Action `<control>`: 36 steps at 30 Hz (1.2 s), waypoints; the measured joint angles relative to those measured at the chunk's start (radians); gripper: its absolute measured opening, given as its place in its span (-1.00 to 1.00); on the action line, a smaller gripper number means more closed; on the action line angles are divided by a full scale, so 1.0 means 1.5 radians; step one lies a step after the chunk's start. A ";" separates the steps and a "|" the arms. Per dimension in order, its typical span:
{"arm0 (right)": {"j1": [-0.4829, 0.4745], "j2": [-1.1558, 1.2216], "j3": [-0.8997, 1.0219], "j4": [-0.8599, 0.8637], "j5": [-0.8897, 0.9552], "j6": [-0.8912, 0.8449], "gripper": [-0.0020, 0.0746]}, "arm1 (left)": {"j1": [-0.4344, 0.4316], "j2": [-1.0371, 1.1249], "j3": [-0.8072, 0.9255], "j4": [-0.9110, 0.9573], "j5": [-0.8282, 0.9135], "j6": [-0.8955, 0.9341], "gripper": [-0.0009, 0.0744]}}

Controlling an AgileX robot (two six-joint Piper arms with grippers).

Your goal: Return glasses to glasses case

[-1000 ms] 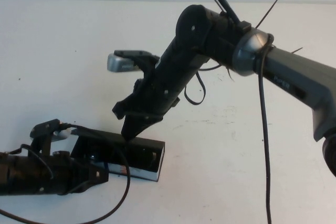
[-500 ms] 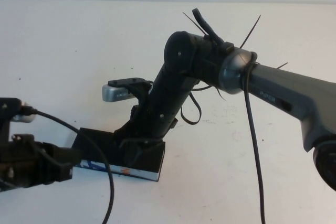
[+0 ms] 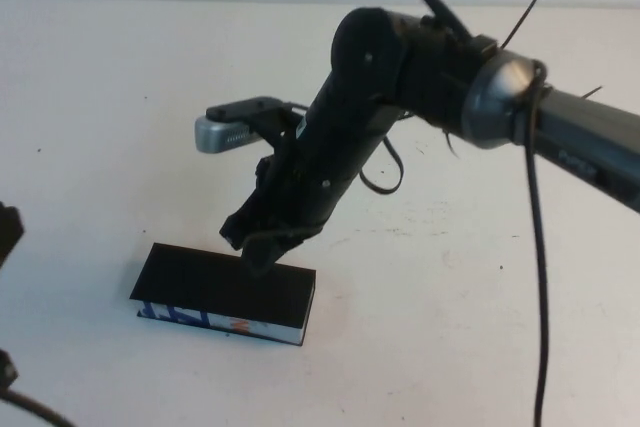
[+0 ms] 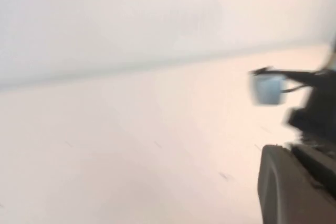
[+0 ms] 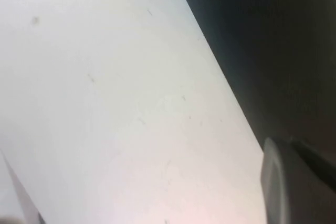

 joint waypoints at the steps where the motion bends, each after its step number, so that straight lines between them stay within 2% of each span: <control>1: 0.000 -0.022 0.003 -0.013 0.000 0.002 -0.98 | 0.000 -0.033 0.015 0.003 -0.025 0.000 -0.99; 5: 0.000 -0.124 0.038 -0.064 -0.002 0.024 -0.98 | 0.000 -0.151 0.088 0.005 -0.103 0.000 -0.99; 10: 0.000 -0.279 0.154 -0.123 -0.046 0.094 -0.98 | 0.000 -0.275 0.192 0.005 -0.189 0.000 -0.99; 17: 0.000 -0.491 0.361 -0.149 -0.141 0.173 -0.98 | 0.000 -0.316 0.298 -0.008 -0.223 0.000 -0.99; 28: 0.000 -0.798 0.706 -0.150 -0.354 0.201 -0.98 | 0.000 -0.317 0.310 -0.015 -0.241 0.000 -0.99; 32: 0.000 -0.867 0.785 -0.115 -0.403 0.203 -0.98 | 0.000 -0.317 0.310 -0.015 -0.242 0.000 -0.99; 36: 0.000 -0.897 0.819 -0.076 -0.391 0.203 -0.98 | 0.000 -0.317 0.310 -0.015 -0.242 0.000 -0.99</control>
